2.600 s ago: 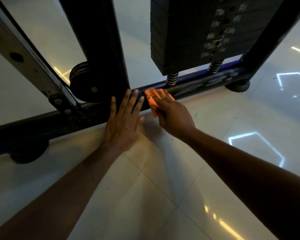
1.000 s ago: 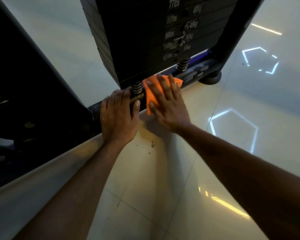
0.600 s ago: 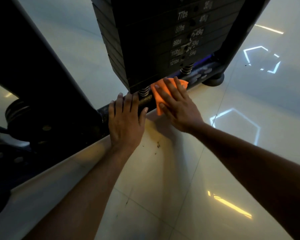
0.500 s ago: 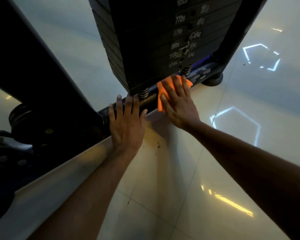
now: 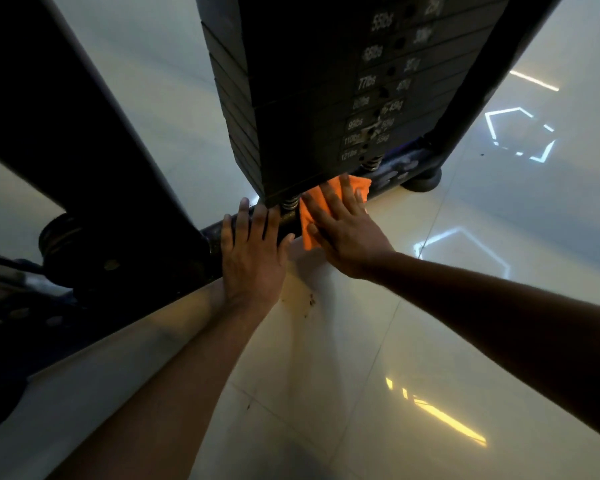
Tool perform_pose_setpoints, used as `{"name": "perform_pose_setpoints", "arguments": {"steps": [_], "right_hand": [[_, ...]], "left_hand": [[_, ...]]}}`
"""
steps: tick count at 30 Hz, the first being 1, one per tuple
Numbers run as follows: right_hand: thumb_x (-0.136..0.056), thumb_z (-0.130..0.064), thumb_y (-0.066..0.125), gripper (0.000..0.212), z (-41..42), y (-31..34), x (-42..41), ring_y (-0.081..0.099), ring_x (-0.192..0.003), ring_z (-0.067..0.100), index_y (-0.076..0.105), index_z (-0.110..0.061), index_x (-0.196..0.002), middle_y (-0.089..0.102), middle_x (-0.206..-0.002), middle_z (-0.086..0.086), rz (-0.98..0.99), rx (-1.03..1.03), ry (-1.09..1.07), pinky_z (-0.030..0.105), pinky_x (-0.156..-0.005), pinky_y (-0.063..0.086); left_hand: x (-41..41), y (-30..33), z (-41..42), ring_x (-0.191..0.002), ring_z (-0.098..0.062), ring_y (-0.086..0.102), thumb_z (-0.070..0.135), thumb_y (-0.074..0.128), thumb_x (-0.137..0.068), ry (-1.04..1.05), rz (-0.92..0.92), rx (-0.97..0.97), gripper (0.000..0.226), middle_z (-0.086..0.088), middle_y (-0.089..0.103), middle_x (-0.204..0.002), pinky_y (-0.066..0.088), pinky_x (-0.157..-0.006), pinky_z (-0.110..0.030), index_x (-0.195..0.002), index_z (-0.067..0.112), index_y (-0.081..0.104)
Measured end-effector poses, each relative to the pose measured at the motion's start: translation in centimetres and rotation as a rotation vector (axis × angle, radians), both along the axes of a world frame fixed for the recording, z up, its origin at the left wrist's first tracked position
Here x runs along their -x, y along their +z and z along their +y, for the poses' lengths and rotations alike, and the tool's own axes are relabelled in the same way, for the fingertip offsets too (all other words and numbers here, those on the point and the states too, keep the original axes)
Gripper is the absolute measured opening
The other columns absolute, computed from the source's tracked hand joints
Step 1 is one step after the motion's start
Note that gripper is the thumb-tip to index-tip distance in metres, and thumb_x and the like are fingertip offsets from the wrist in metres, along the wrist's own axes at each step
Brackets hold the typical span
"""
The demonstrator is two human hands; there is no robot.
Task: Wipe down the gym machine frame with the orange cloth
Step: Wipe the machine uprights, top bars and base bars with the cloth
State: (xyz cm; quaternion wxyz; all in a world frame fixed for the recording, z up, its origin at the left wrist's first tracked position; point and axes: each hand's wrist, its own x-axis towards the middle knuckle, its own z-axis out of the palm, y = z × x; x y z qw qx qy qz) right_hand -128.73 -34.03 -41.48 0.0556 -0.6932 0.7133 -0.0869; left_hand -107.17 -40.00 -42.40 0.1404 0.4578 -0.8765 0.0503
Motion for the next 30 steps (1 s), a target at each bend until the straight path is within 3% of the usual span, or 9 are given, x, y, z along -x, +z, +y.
{"name": "perform_pose_setpoints", "arguments": {"steps": [4, 10, 13, 16, 19, 23, 26, 30], "right_hand": [[-0.115, -0.058, 0.028, 0.07, -0.1, 1.4, 1.0, -0.032, -0.16, 0.033, -0.009, -0.041, -0.172, -0.014, -0.181, 0.003, 0.001, -0.055, 0.012, 0.053, -0.128, -0.011], [-0.111, -0.064, 0.023, 0.069, 0.8, 1.1, -2.3, -0.02, -0.165, 0.038, 0.002, -0.041, -0.173, -0.007, -0.183, 0.003, -0.145, -0.019, -0.17, 0.07, -0.131, 0.014], [-0.112, -0.064, 0.029, 0.069, 0.7, 0.6, -2.3, -0.021, -0.165, 0.039, 0.004, -0.043, -0.172, -0.009, -0.183, 0.003, -0.197, 0.003, -0.182, 0.072, -0.131, 0.013], [-0.114, -0.057, 0.037, 0.068, 0.6, 0.0, -0.9, -0.023, -0.165, 0.036, 0.004, -0.047, -0.172, -0.012, -0.182, -0.002, -0.23, 0.047, -0.108, 0.072, -0.13, 0.014], [-0.112, -0.034, 0.056, 0.076, 1.2, -0.3, 0.0, -0.014, -0.167, 0.033, 0.012, -0.041, -0.173, -0.004, -0.183, -0.003, -0.243, 0.1, -0.093, 0.065, -0.125, 0.032], [-0.111, -0.022, 0.058, 0.07, 1.5, 2.4, 1.8, 0.006, -0.168, 0.028, 0.027, -0.034, -0.172, 0.014, -0.182, -0.001, -0.276, 0.043, -0.03, 0.059, -0.123, 0.041], [-0.113, -0.026, 0.054, 0.059, 3.1, 5.5, 4.5, 0.019, -0.166, 0.027, 0.035, -0.033, -0.169, 0.027, -0.178, 0.002, -0.322, -0.027, -0.043, 0.053, -0.132, 0.03], [-0.111, -0.025, 0.058, 0.057, 6.5, 9.1, 9.6, 0.029, -0.163, 0.029, 0.043, -0.033, -0.165, 0.035, -0.175, 0.003, -0.402, -0.051, -0.118, 0.053, -0.129, 0.036]], "left_hand": [[0.4, 0.5, 0.1, -0.164, -0.036, 0.019, 0.049, 0.04, -0.115, 0.01, 0.032, -0.021, 0.056, -0.013, 0.044, -0.165, 0.016, -0.131, -0.059, -0.159, 0.015, 0.041], [1.2, 1.2, 0.3, -0.163, -0.036, 0.021, 0.048, 0.047, -0.11, 0.035, 0.083, -0.13, 0.056, -0.015, 0.048, -0.162, 0.014, -0.131, -0.058, -0.154, 0.015, 0.046], [1.3, 1.1, 0.0, -0.162, -0.035, 0.023, 0.049, 0.05, -0.108, 0.041, 0.073, -0.135, 0.056, -0.015, 0.05, -0.161, 0.013, -0.13, -0.059, -0.153, 0.015, 0.047], [1.1, 0.7, 0.2, -0.162, -0.035, 0.024, 0.049, 0.05, -0.109, 0.04, 0.042, -0.11, 0.06, -0.013, 0.048, -0.162, 0.012, -0.13, -0.061, -0.157, 0.016, 0.042], [1.3, 1.2, 0.4, -0.161, -0.037, 0.025, 0.049, 0.049, -0.109, 0.044, 0.018, -0.097, 0.063, -0.013, 0.045, -0.163, 0.011, -0.13, -0.063, -0.161, 0.014, 0.039], [1.7, 2.8, 1.8, -0.165, -0.034, 0.015, 0.049, 0.042, -0.112, 0.083, -0.025, -0.189, 0.072, -0.012, 0.028, -0.174, 0.007, -0.131, -0.062, -0.17, 0.013, 0.021], [2.4, 4.8, 4.0, -0.167, -0.024, 0.002, 0.051, 0.035, -0.113, 0.061, -0.009, -0.382, 0.074, -0.004, 0.008, -0.181, 0.0, -0.132, -0.057, -0.173, 0.019, 0.007], [6.2, 10.4, 7.7, -0.162, -0.022, 0.026, 0.051, 0.04, -0.113, -0.031, 0.087, -0.509, 0.066, -0.005, 0.034, -0.174, 0.018, -0.132, -0.047, -0.17, 0.021, 0.027]]}}
